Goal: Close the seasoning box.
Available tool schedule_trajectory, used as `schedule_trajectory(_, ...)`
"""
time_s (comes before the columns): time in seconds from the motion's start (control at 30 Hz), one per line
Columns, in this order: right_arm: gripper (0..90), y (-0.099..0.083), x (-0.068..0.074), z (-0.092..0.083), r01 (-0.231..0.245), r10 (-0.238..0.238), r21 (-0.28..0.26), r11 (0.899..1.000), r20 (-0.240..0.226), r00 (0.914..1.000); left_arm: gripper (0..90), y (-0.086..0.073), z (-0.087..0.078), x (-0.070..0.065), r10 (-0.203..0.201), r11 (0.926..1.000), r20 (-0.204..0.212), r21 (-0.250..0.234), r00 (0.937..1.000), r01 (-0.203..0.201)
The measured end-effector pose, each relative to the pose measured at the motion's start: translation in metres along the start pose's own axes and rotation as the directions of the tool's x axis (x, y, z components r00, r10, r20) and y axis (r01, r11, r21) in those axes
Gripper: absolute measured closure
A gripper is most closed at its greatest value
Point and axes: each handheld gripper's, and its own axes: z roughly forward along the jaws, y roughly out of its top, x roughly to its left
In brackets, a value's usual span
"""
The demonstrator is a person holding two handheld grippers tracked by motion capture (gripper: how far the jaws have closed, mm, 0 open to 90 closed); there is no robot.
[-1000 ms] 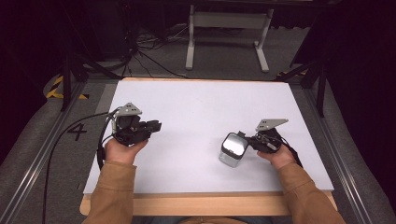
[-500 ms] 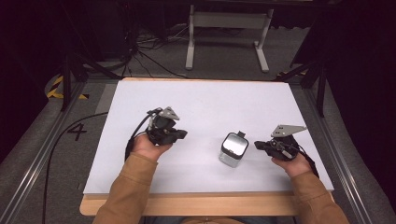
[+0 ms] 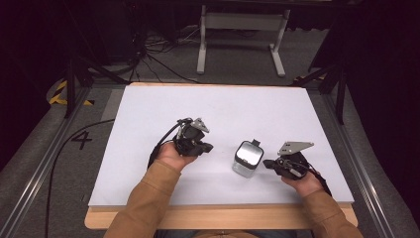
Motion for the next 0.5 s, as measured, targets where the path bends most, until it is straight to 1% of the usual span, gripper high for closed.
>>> schedule_trajectory(0.07,89.7,0.001,0.001,0.005,0.004,-0.004,0.012,1.0,-0.003,1.0,89.6,-0.002,-0.002,-0.001,-0.006,1.0,-0.004,0.002,1.0,0.007)
schedule_trajectory(0.13,89.8,0.003,0.002,0.008,0.006,-0.006,0.019,1.0,-0.001,1.0,89.6,-0.004,-0.004,0.0,-0.002,1.0,-0.012,0.001,0.9999,0.002)
schedule_trajectory(0.17,89.8,0.004,0.002,0.009,0.009,-0.01,0.022,1.0,0.004,0.9999,89.6,-0.006,-0.005,0.0,-0.012,0.9999,-0.01,0.001,0.9999,0.012)
schedule_trajectory(0.2,89.8,0.005,0.001,0.011,0.006,-0.006,0.021,1.0,0.004,1.0,89.5,-0.007,-0.006,0.0,-0.013,0.9999,-0.014,0.004,0.9998,0.013)
schedule_trajectory(0.23,89.8,0.006,0.0,0.012,0.002,-0.002,0.02,1.0,0.002,1.0,89.5,-0.009,-0.007,0.0,-0.02,0.9998,-0.019,-0.006,0.9996,0.02)
schedule_trajectory(0.27,89.8,0.007,-0.001,0.014,0.0,0.0,0.017,1.0,-0.002,1.0,89.5,-0.011,-0.009,0.0,-0.025,0.9997,-0.02,0.004,0.9995,0.025)
schedule_trajectory(0.3,89.8,0.009,-0.002,0.017,-0.003,0.003,0.017,1.0,-0.003,1.0,89.4,-0.012,-0.009,0.0,-0.022,0.9998,-0.023,0.004,0.9995,0.022)
schedule_trajectory(0.33,89.8,0.009,-0.002,0.017,-0.003,0.003,0.017,1.0,-0.003,1.0,89.4,-0.012,-0.009,0.0,-0.022,0.9998,-0.023,0.004,0.9995,0.022)
schedule_trajectory(0.37,89.8,0.01,-0.003,0.019,-0.003,0.003,0.017,1.0,-0.004,1.0,89.4,-0.014,-0.011,0.0,-0.028,0.9996,-0.026,0.004,0.9992,0.029)
schedule_trajectory(0.43,89.8,0.016,-0.004,0.03,-0.004,0.004,0.021,1.0,-0.005,1.0,89.3,-0.018,-0.013,0.0,-0.039,0.9992,-0.035,0.001,0.9986,0.039)
schedule_trajectory(0.47,89.8,0.016,-0.004,0.03,-0.004,0.004,0.021,1.0,-0.005,1.0,89.3,-0.019,-0.014,0.0,-0.039,0.9992,-0.039,0.002,0.9985,0.039)
schedule_trajectory(0.5,89.8,0.018,-0.004,0.032,0.0,0.001,0.021,1.0,-0.005,1.0,89.3,-0.02,-0.015,0.0,-0.046,0.9989,-0.039,0.001,0.9982,0.046)
